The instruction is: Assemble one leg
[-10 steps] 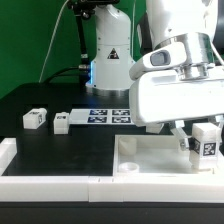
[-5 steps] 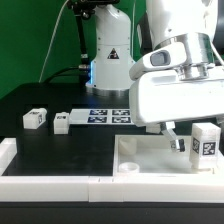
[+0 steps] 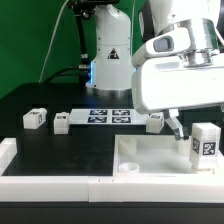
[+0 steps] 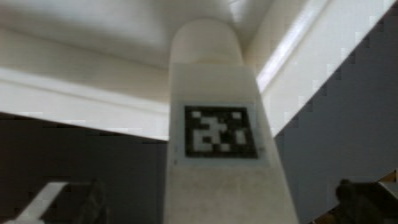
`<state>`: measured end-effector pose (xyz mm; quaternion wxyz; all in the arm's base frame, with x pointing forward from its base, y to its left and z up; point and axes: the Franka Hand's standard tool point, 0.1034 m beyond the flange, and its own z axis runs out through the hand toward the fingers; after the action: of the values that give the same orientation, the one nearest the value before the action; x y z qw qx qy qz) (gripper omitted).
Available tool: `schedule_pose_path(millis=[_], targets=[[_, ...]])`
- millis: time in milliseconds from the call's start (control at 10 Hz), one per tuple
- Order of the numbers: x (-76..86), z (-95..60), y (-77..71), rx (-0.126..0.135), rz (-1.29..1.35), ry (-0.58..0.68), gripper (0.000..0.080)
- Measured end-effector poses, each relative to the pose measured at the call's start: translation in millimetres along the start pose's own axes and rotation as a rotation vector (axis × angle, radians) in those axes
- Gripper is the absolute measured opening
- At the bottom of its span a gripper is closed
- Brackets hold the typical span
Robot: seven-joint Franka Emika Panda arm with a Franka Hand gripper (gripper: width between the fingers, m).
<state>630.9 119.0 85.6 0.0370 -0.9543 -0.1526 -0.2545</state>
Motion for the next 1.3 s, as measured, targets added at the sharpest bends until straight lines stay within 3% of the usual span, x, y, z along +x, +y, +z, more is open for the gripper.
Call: schedule_pose_path(millis=[300,500,700,900,1100,1300], targets=[[-2.7,2.8,-4.1,0.017,-0.003,-0.043,0.0649],[-12.7,4.3,-12.1,0.079,0.030,-0.258,0.0649],[-17.4,2.1,-5.1,0.108,0.058,-0.414,0.0649],[-18.6,-3.5,-8.6,0.146,0.067,-0.628,0.0649],[-13.3,-0.1,-9.9,0.147,0.074,-0.629,0.0649],[-3.9,2.3,-10.3,0.124,0.101,-0.622,0.0649]])
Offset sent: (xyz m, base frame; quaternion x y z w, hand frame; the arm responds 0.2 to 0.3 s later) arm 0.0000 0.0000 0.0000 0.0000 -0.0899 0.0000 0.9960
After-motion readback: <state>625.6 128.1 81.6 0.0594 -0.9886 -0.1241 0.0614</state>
